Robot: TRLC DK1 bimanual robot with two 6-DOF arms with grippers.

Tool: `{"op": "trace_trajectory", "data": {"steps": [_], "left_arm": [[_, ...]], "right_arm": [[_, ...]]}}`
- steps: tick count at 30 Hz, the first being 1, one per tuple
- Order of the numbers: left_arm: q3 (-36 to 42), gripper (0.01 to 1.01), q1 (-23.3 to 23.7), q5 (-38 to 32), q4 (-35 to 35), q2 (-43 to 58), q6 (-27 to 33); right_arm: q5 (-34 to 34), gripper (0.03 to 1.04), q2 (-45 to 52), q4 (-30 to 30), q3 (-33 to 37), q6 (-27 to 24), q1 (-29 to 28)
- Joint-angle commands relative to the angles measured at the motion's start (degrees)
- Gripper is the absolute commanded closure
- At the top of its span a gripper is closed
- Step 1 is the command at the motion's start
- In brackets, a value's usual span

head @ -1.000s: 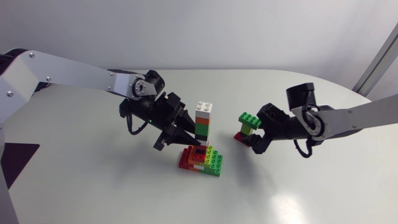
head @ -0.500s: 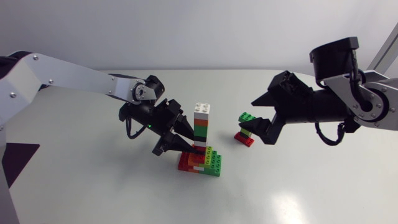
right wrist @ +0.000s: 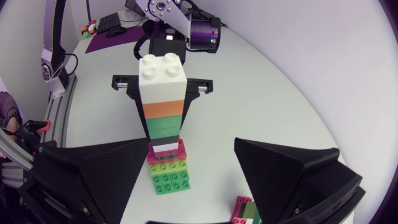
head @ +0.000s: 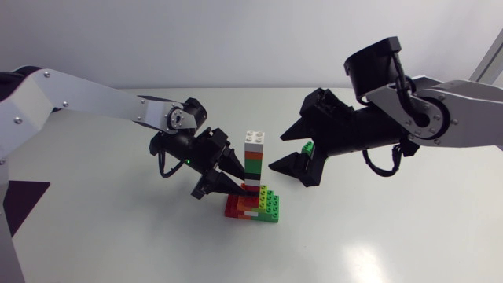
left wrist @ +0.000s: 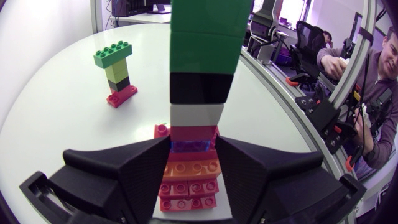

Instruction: Disassemble duplo

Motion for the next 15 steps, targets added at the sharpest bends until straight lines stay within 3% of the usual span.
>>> {"op": "trace_trajectory", "data": {"steps": [1, 15], "left_arm": [[0.22, 0.513, -0.76, 0.07, -0.04, 2.28, 0.05], [4.62, 0.515, -2.34, 0.16, -1.18, 5.62, 0.57]], "right_arm": [[-1.13, 0.08, 2.21, -0.81, 1.43, 0.2, 0.93], [-1.92, 0.1, 4.23, -3.19, 4.25, 0.99, 6.21]]}}
